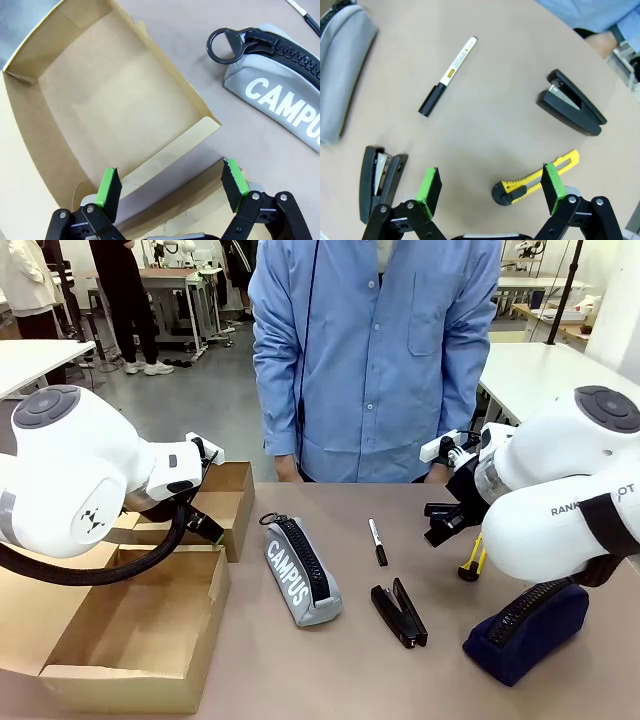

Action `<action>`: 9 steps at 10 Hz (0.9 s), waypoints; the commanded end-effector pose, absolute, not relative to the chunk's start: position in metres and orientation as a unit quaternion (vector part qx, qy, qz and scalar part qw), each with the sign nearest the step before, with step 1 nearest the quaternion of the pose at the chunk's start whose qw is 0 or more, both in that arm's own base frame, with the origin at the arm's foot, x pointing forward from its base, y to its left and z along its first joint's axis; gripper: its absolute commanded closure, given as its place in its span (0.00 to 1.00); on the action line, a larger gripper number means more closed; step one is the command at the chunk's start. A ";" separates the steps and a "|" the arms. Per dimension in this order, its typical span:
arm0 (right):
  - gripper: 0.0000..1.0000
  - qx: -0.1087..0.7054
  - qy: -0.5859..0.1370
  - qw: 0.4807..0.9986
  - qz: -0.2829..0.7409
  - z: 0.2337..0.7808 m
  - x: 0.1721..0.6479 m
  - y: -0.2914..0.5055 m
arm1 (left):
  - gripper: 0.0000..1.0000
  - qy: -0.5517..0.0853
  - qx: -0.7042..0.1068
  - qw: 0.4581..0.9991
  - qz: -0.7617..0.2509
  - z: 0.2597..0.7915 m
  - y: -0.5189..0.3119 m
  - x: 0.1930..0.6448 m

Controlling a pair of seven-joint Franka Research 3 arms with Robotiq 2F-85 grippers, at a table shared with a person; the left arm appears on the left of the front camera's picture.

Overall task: Place items inside the box.
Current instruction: Pick up a Pencil pouch or Stapler and place it inside the Mailer Box closest to the robot.

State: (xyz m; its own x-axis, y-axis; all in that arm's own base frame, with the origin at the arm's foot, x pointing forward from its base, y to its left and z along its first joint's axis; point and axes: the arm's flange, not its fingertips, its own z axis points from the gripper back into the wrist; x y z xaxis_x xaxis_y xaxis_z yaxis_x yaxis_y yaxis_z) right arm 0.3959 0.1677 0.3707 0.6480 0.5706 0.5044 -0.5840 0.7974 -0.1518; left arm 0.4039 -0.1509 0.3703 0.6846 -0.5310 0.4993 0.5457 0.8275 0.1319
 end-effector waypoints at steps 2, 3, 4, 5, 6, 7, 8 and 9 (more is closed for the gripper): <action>0.00 0.012 -0.274 0.908 0.318 0.371 0.396 0.168 | 0.00 -0.268 -0.014 0.918 -0.293 0.370 -0.151 0.404; 0.00 0.012 -0.274 0.908 0.318 0.371 0.396 0.168 | 0.00 -0.268 -0.014 0.918 -0.293 0.370 -0.151 0.404; 0.00 0.012 -0.274 0.908 0.318 0.371 0.396 0.168 | 0.00 -0.268 -0.014 0.918 -0.293 0.370 -0.151 0.404; 0.00 0.012 -0.274 0.908 0.318 0.371 0.396 0.168 | 0.00 -0.268 -0.014 0.918 -0.293 0.370 -0.151 0.404; 0.00 0.012 -0.274 0.908 0.318 0.371 0.396 0.168 | 0.00 -0.268 -0.014 0.918 -0.293 0.370 -0.151 0.404; 0.00 0.012 -0.274 0.908 0.318 0.371 0.396 0.168 | 0.00 -0.268 -0.014 0.918 -0.293 0.370 -0.151 0.404; 0.00 0.012 -0.274 0.908 0.318 0.371 0.396 0.168 | 0.00 -0.268 -0.014 0.918 -0.293 0.370 -0.151 0.404; 0.00 0.035 -0.274 0.905 0.325 0.397 0.394 0.148 | 0.00 -0.282 -0.025 0.917 -0.280 0.408 -0.158 0.386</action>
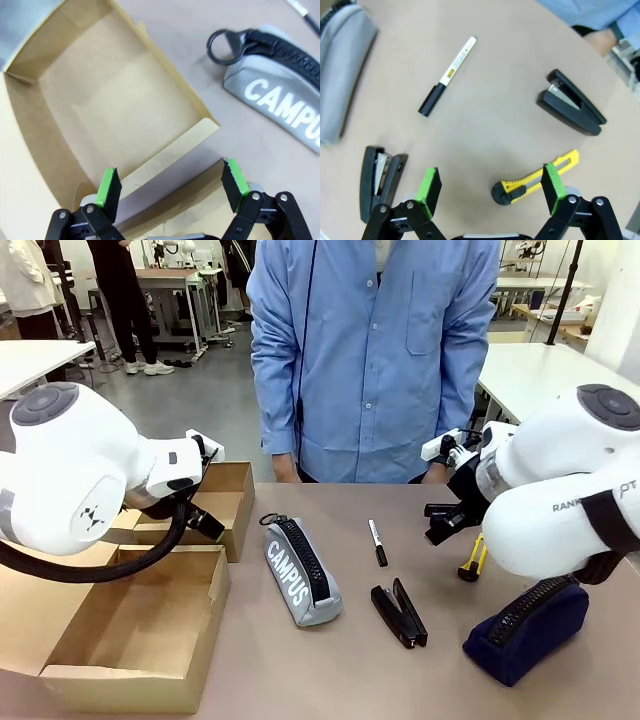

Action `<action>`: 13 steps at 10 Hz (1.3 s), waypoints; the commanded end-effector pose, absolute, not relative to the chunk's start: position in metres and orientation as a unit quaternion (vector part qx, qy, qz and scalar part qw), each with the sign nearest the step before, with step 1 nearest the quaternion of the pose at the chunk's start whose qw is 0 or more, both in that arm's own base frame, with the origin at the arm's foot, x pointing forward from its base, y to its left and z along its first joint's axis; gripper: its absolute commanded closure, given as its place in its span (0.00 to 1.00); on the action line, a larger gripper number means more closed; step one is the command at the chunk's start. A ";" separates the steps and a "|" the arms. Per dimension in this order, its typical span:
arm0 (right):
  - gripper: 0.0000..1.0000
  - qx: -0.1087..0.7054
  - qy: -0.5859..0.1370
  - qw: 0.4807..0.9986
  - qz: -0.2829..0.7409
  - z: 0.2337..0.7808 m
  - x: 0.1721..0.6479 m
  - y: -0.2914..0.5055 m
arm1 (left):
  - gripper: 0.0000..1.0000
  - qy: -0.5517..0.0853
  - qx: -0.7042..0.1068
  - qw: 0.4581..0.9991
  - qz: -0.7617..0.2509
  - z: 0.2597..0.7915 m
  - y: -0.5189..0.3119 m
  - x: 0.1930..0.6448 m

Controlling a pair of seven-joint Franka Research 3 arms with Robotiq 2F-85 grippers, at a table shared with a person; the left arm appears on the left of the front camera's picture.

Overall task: Place items inside the box.
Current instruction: Pick up a Pencil pouch or Stapler and place it inside the Mailer Box closest to the robot.

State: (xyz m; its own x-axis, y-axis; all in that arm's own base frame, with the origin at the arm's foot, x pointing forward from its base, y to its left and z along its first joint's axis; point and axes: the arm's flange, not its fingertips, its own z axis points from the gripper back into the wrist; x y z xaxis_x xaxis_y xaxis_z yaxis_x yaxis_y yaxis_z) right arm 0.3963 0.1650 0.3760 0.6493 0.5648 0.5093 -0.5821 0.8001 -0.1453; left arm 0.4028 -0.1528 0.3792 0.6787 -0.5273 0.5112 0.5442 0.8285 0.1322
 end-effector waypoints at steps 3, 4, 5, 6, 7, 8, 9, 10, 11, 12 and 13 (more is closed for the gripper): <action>0.00 0.093 -0.242 0.947 0.192 0.474 0.384 0.083 | 0.00 -0.292 -0.084 0.934 -0.188 0.491 -0.137 0.328; 0.00 0.141 -0.229 0.925 0.268 0.481 0.372 0.060 | 0.00 -0.295 -0.137 0.900 -0.290 0.498 -0.126 0.311; 0.00 0.225 -0.201 0.914 0.273 0.490 0.358 0.030 | 0.00 -0.274 -0.154 0.911 -0.267 0.502 -0.101 0.295; 0.00 0.316 -0.163 0.913 0.200 0.501 0.342 -0.018 | 0.00 -0.267 -0.244 0.896 -0.256 0.505 -0.049 0.278; 0.00 0.379 -0.157 0.902 0.132 0.506 0.331 -0.068 | 0.00 -0.263 -0.323 0.883 -0.218 0.503 0.002 0.269; 0.00 0.444 -0.164 0.879 0.052 0.504 0.319 -0.117 | 0.00 -0.270 -0.370 0.879 -0.133 0.490 0.060 0.260; 0.00 0.502 -0.181 0.845 0.005 0.495 0.307 -0.160 | 0.00 -0.268 -0.410 0.869 -0.074 0.475 0.093 0.256; 0.00 0.539 -0.193 0.819 -0.030 0.480 0.295 -0.193 | 0.00 -0.261 -0.459 0.849 -0.024 0.453 0.117 0.251; 0.00 0.559 -0.209 0.799 -0.073 0.463 0.280 -0.223 | 0.00 -0.273 -0.505 0.818 0.019 0.421 0.147 0.236; 0.00 0.575 -0.220 0.781 -0.105 0.449 0.269 -0.244 | 0.00 -0.301 -0.532 0.790 0.049 0.399 0.160 0.222; 0.00 0.576 -0.227 0.771 -0.146 0.435 0.263 -0.258 | 0.00 -0.335 -0.547 0.764 0.070 0.388 0.139 0.218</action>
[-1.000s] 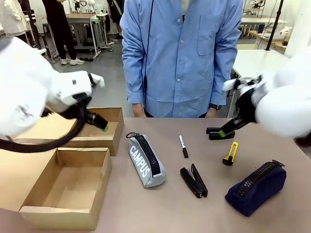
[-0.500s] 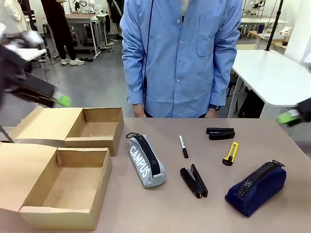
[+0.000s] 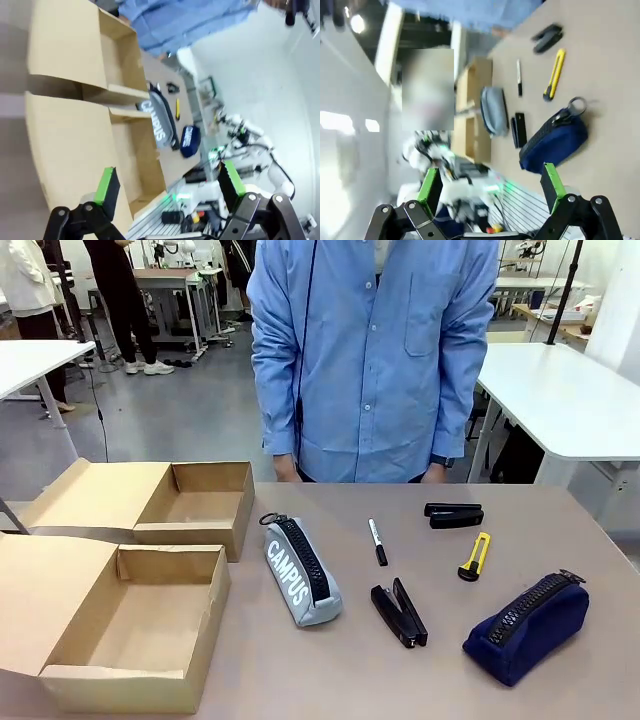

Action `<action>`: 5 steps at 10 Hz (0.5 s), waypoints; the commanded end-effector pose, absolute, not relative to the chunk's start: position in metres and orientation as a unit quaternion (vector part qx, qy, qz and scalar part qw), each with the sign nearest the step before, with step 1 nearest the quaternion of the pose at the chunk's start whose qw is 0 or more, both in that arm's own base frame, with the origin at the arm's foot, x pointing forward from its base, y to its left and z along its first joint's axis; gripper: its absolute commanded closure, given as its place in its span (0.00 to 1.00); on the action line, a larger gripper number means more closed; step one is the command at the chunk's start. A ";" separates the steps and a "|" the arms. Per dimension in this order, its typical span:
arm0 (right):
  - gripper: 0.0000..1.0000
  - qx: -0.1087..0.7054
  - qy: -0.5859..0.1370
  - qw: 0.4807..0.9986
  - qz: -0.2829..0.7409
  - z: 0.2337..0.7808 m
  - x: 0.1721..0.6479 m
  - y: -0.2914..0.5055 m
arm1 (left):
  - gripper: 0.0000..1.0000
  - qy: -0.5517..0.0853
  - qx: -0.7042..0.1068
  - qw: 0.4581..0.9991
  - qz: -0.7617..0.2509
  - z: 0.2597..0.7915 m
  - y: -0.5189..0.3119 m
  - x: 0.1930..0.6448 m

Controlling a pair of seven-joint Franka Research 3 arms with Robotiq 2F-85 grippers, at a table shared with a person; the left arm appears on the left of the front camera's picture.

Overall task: Place items inside the box.
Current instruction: Pick up a Pencil pouch or Stapler and place it inside the Mailer Box closest to the robot.

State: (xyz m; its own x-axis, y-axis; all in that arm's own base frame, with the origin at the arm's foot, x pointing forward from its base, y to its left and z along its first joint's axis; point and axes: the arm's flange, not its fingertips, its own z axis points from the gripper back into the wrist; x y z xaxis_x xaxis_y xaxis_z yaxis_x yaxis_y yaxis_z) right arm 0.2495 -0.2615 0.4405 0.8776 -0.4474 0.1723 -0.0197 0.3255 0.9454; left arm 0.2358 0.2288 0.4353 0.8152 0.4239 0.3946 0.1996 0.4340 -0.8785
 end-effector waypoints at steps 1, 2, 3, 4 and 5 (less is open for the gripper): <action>0.00 0.571 -0.246 0.763 -0.174 0.424 0.262 -0.266 | 0.00 -0.363 -0.536 0.756 0.096 0.384 0.122 0.220; 0.00 0.565 -0.207 0.787 -0.136 0.440 0.250 -0.261 | 0.00 -0.296 -0.527 0.793 0.071 0.435 0.229 0.236; 0.00 0.565 -0.207 0.787 -0.136 0.440 0.250 -0.261 | 0.00 -0.296 -0.527 0.793 0.071 0.435 0.229 0.236; 0.00 0.565 -0.207 0.787 -0.136 0.440 0.250 -0.261 | 0.00 -0.296 -0.527 0.793 0.071 0.435 0.229 0.236; 0.00 0.565 -0.207 0.787 -0.136 0.440 0.250 -0.261 | 0.00 -0.296 -0.527 0.793 0.071 0.435 0.229 0.236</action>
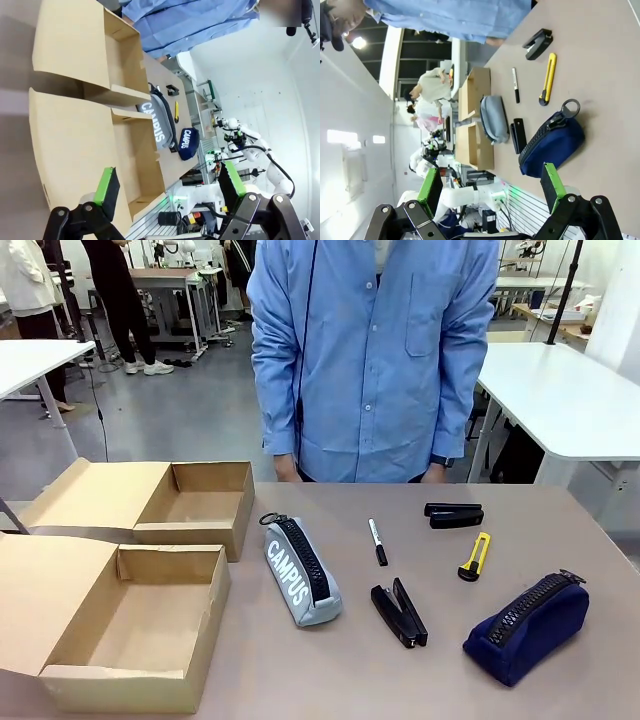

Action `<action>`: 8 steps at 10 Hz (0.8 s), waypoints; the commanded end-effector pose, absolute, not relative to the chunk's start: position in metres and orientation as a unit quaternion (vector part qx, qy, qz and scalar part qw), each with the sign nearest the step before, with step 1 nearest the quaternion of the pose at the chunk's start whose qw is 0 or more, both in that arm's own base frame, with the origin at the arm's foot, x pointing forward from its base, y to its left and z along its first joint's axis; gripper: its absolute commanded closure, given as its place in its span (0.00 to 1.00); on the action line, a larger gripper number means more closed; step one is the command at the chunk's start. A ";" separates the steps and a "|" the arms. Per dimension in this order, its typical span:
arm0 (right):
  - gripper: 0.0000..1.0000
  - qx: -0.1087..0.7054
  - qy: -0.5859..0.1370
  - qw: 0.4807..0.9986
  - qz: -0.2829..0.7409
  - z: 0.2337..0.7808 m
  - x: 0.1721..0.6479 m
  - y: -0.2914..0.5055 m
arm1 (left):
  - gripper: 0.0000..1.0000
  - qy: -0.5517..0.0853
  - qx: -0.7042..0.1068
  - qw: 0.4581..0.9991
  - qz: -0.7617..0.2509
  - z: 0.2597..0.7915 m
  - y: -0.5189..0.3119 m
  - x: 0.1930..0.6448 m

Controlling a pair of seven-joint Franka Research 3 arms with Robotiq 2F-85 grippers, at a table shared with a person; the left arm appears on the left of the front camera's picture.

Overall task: Place items inside the box.
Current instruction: Pick up a Pencil pouch or Stapler and place it inside the Mailer Box closest to the robot.

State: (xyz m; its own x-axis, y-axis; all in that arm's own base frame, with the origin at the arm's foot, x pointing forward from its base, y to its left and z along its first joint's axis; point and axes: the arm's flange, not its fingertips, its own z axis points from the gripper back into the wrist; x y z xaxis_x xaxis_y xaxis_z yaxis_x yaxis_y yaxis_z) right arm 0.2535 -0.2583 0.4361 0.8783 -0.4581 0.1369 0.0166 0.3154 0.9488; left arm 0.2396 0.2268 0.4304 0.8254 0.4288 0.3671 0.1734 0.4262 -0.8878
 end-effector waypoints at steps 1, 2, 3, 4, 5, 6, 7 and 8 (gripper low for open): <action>0.00 0.565 -0.207 0.787 -0.136 0.440 0.250 -0.261 | 0.00 -0.296 -0.527 0.793 0.071 0.435 0.229 0.236; 0.00 0.565 -0.207 0.787 -0.136 0.440 0.250 -0.261 | 0.00 -0.296 -0.527 0.793 0.071 0.435 0.229 0.236; 0.00 0.565 -0.207 0.787 -0.136 0.440 0.250 -0.261 | 0.00 -0.296 -0.527 0.793 0.071 0.435 0.229 0.236; 0.00 0.565 -0.207 0.787 -0.136 0.440 0.250 -0.261 | 0.00 -0.296 -0.527 0.793 0.071 0.435 0.229 0.236; 0.00 0.562 -0.196 0.789 -0.149 0.440 0.250 -0.259 | 0.00 -0.296 -0.527 0.793 0.071 0.435 0.229 0.236; 0.00 0.521 -0.238 0.820 -0.014 0.457 0.247 -0.237 | 0.00 -0.296 -0.527 0.793 0.071 0.435 0.229 0.236; 0.00 0.439 -0.261 0.854 0.099 0.469 0.244 -0.211 | 0.00 -0.296 -0.527 0.793 0.071 0.435 0.229 0.236; 0.00 0.356 -0.252 0.866 0.246 0.474 0.240 -0.178 | 0.00 -0.296 -0.527 0.793 0.071 0.435 0.229 0.236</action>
